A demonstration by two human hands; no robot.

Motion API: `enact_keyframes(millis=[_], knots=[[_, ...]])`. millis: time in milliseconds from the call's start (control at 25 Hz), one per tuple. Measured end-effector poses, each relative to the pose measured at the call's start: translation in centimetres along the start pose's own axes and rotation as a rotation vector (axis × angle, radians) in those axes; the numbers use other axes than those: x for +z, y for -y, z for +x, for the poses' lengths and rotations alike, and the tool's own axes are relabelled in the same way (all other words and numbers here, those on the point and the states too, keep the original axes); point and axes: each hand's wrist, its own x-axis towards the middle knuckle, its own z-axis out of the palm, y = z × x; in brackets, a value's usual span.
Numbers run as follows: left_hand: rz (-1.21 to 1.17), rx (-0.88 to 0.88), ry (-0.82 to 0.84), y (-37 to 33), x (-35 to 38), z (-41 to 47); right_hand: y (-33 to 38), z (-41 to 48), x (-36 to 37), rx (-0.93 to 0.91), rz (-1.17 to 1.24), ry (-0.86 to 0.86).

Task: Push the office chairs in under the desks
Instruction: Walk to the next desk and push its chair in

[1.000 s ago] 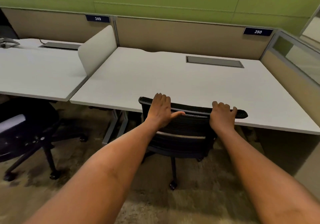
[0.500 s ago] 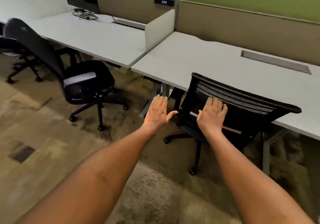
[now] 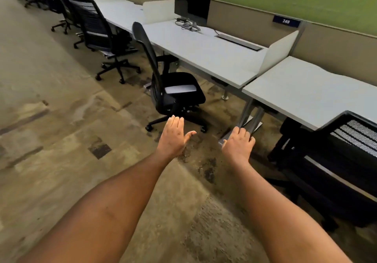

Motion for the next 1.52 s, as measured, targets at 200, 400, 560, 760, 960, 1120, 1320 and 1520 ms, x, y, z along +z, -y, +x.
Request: enact_keyframes(millis=[200,400,560,760,960,1120,1320,1520], knots=[[-0.018,-0.115,0.002,14.1,-5.4,-1.9,15.6,-1.7,1.3,-0.093,0.058,0.045],[-0.040,-0.233,0.030,24.5,-7.6,-2.5,27.4,-0.3,3.1,-0.230,0.050,0.052],[-0.040,-0.299,0.062,33.2,-8.3,-0.8,37.4,2.9,6.1,-0.308,0.081,0.064],[-0.038,-0.377,0.088,43.2,-10.0,4.9,49.0,8.5,9.1,-0.370,0.097,0.126],[-0.040,-0.394,0.093,51.3,-11.5,13.3,59.0,15.5,9.9,-0.423,0.126,0.124],[-0.031,-0.333,0.100,56.9,-11.4,19.5,64.8,21.0,10.8,-0.398,0.129,0.069],[-0.101,-0.165,0.104,65.5,-11.2,28.8,71.4,27.2,12.0,-0.199,0.123,0.007],[-0.113,0.040,0.149,72.4,-12.4,37.1,76.5,31.1,11.4,-0.009,0.121,-0.057]])
